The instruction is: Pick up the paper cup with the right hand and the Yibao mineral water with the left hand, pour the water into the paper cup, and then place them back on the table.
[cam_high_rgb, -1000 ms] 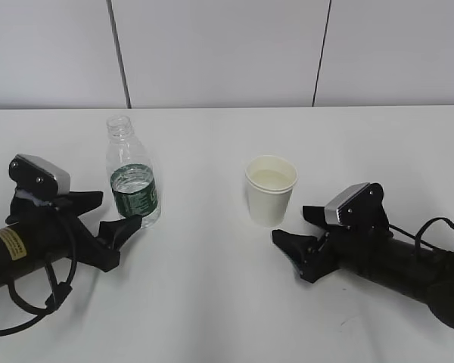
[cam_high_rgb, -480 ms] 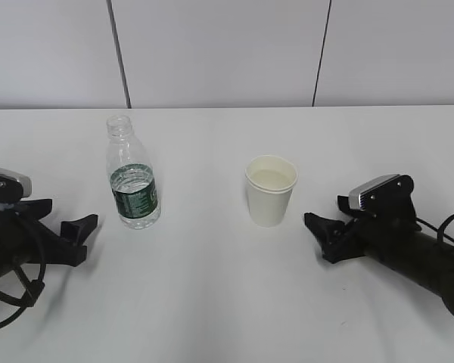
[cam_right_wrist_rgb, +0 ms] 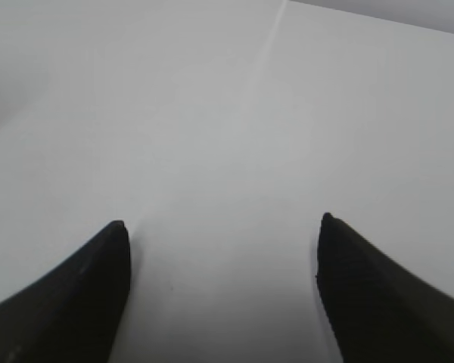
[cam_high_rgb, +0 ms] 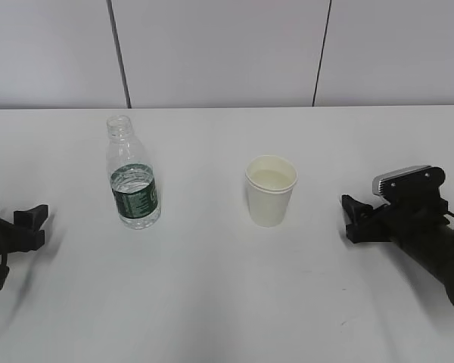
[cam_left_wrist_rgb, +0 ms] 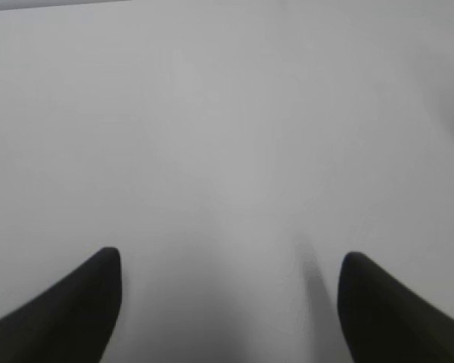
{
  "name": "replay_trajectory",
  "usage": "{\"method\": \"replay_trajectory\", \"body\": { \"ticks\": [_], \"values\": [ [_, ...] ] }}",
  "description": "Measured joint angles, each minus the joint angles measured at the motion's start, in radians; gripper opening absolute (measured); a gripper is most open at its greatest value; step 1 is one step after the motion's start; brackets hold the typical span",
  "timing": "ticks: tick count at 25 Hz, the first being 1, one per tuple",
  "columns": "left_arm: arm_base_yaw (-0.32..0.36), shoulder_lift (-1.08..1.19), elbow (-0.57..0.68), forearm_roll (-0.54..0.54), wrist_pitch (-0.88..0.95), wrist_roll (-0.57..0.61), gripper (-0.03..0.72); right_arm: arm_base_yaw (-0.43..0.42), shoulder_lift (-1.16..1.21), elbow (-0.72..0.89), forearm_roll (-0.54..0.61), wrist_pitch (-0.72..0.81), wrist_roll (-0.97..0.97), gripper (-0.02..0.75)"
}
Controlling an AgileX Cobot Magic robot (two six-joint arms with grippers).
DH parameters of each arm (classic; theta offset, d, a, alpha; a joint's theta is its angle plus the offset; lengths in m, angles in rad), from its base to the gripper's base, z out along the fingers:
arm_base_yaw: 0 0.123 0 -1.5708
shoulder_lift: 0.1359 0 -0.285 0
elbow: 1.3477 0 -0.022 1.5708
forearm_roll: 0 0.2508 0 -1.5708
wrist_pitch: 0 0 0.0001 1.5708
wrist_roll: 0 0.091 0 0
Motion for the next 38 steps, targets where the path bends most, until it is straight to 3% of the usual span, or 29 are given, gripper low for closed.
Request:
{"method": "replay_trajectory", "body": {
  "ticks": [13,17,24,28,38],
  "values": [
    [0.005,-0.071,-0.002,-0.07,0.0,0.003,0.54,-0.003,-0.136,-0.022,0.097,0.02,0.065,0.593],
    [0.005,-0.121,-0.036,-0.071,0.015,0.003,0.538,-0.003,-0.224,-0.052,0.103,0.138,0.096,0.593],
    [0.005,-0.239,-0.13,-0.074,0.266,0.003,0.531,-0.003,-0.365,-0.168,0.103,0.517,0.103,0.593],
    [0.005,-0.31,-0.223,-0.074,0.484,-0.001,0.522,-0.003,-0.43,-0.266,0.103,0.822,0.109,0.593],
    [0.004,-0.412,-0.568,-0.075,1.329,-0.024,0.522,-0.003,-0.475,-0.561,0.103,1.538,0.113,0.593]
  ]
}}
